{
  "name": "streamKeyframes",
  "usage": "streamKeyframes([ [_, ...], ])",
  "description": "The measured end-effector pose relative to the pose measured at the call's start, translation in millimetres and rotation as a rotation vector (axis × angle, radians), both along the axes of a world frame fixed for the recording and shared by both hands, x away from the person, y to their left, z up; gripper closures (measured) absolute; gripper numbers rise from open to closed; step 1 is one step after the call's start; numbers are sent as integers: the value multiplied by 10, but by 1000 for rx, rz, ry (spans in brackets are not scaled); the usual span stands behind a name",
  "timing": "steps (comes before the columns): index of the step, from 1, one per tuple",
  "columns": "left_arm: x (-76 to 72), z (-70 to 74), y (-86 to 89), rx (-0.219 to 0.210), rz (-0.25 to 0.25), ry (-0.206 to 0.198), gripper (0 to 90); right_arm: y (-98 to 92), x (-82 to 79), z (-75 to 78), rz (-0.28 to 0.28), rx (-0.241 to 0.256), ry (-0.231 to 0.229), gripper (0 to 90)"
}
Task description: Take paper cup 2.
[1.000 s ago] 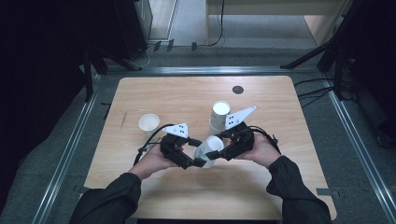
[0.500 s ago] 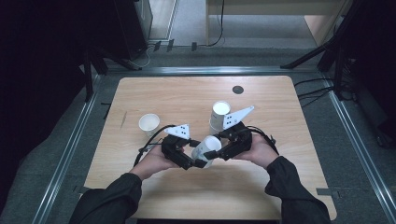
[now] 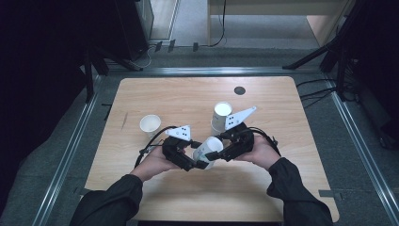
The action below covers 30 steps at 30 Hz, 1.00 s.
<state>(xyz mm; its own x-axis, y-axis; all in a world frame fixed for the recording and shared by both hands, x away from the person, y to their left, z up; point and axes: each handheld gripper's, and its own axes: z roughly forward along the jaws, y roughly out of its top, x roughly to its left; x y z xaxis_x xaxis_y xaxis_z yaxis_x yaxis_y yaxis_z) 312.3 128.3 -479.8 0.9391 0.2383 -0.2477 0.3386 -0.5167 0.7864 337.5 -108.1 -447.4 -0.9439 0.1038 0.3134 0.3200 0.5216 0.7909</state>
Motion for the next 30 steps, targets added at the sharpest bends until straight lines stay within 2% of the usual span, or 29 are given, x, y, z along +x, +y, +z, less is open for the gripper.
streamKeyframes([
  [16, -13, 12, 9, 0, 0, -18, 239, -5, 16, -8, -2, 3, 12, 328],
  [30, -17, 19, 28, -16, -4, -14, 277, -20, 15, -7, -2, 11, 14, 299],
])
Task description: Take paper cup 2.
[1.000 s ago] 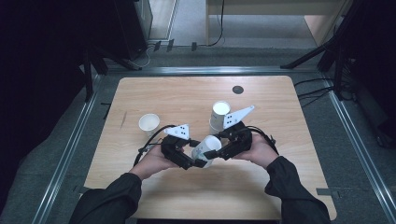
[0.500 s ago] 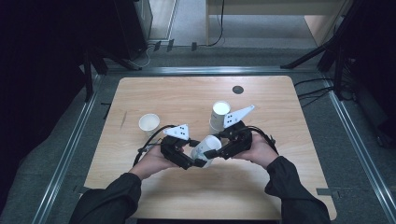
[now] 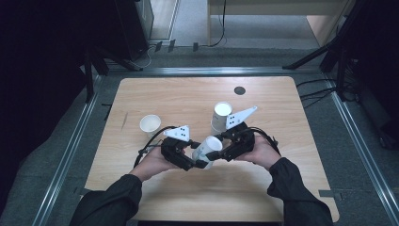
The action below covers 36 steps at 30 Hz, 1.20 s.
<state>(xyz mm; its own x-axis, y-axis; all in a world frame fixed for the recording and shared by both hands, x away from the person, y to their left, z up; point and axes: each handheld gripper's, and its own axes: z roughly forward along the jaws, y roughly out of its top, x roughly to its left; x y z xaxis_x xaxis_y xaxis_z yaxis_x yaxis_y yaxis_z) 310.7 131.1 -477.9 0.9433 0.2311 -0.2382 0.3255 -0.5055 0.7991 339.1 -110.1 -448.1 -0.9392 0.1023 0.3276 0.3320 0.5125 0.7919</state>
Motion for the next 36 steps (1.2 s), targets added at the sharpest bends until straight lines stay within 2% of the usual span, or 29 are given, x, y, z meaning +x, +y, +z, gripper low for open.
streamKeyframes([
  [11, 7, 20, 31, -2, 2, -3, 285, -17, -1, 8, -2, 4, -7, 299],
  [19, 15, 53, 97, -1, 31, 8, 286, -97, -3, 17, -16, 3, -25, 289],
  [26, 22, 120, 156, -9, 30, 8, 286, -172, -18, 9, -38, 3, -24, 284],
  [29, 27, 162, 185, 11, 36, -4, 285, -205, -26, 4, -41, 0, -34, 283],
  [33, 36, 188, 219, 8, 38, 1, 286, -241, -50, -10, -49, -8, -43, 283],
  [36, 62, 233, 231, 38, 29, 1, 286, -259, -75, -44, -54, -13, -51, 284],
])
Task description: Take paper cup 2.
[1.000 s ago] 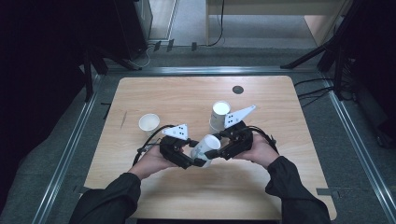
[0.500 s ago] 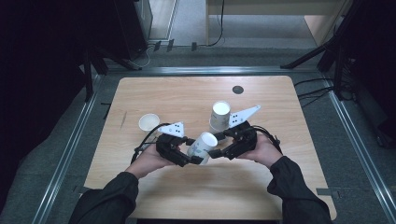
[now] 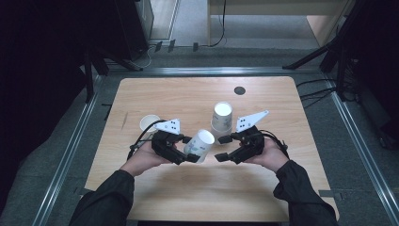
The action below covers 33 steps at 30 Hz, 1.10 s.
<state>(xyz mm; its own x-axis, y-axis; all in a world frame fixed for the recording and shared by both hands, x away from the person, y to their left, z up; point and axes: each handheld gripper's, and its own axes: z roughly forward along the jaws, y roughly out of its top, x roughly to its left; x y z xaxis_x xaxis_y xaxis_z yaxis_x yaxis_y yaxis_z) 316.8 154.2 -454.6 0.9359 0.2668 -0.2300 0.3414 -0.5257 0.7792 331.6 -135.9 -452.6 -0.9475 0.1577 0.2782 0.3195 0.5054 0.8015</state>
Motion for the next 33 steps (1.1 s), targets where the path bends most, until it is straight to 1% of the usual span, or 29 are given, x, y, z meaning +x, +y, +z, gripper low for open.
streamKeyframes([
  [1, 14, 27, 3, 14, -8, -1, 286, -3, -8, -5, -2, 2, -4, 283],
  [3, 31, 68, 3, 29, -13, -2, 286, -6, -17, -17, -3, 1, -1, 283],
  [4, 31, 68, 3, 29, -13, -2, 286, -6, -17, -17, -3, 1, -1, 283],
  [5, 44, 125, -2, 65, -30, -9, 286, 3, -23, -25, -7, -4, -3, 283],
  [6, 44, 125, -2, 65, -30, -9, 286, 3, -23, -25, -7, -4, -3, 283],
  [7, 50, 181, -12, 104, -49, -14, 286, 19, -25, -34, -7, -4, -7, 283],
  [9, 61, 230, -23, 149, -74, -16, 285, 30, -30, -39, -8, -7, -8, 283],
  [11, 76, 273, -34, 199, -96, -26, 285, 38, -37, -41, -7, -12, -8, 284],
  [13, 90, 306, -50, 228, -113, -26, 285, 42, -40, -40, -10, -8, -9, 283],
  [14, 94, 321, -62, 244, -120, -27, 285, 43, -35, -41, -12, -3, -18, 283],
  [18, 98, 373, -111, 314, -153, -41, 285, 52, -27, -39, -14, 8, -24, 283],
  [21, 99, 407, -147, 352, -165, -55, 285, 61, -26, -37, -15, 10, -23, 283],
  [22, 101, 423, -163, 374, -175, -61, 285, 67, -26, -40, -16, 8, -32, 283],
  [24, 101, 434, -191, 394, -188, -65, 285, 80, -33, -45, -13, 5, -28, 279],
  [27, 99, 441, -240, 423, -207, -67, 285, 100, -34, -48, -16, 8, -38, 275],
  [31, 109, 420, -288, 453, -225, -69, 285, 118, -33, -36, -13, 22, -40, 275],
  [33, 116, 395, -310, 461, -230, -66, 285, 132, -38, -36, -11, 23, -38, 275],
])
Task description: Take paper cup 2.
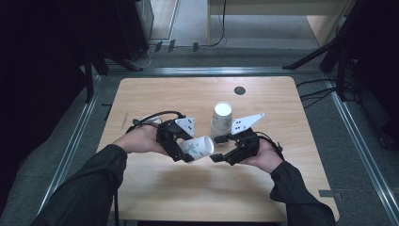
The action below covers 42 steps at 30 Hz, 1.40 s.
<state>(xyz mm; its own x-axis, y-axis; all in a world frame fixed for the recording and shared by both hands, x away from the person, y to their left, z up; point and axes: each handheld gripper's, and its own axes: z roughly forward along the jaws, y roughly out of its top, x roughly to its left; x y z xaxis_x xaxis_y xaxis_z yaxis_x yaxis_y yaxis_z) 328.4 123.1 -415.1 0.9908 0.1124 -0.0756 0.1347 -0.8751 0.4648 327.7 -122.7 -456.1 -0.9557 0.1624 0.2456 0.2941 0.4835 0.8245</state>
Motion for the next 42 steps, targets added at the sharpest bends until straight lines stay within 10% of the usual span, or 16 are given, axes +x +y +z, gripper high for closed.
streamKeyframes([
  [42, 13, -127, -142, 34, -23, 31, 277, 221, -14, -8, 35, -17, -5, 349],
])
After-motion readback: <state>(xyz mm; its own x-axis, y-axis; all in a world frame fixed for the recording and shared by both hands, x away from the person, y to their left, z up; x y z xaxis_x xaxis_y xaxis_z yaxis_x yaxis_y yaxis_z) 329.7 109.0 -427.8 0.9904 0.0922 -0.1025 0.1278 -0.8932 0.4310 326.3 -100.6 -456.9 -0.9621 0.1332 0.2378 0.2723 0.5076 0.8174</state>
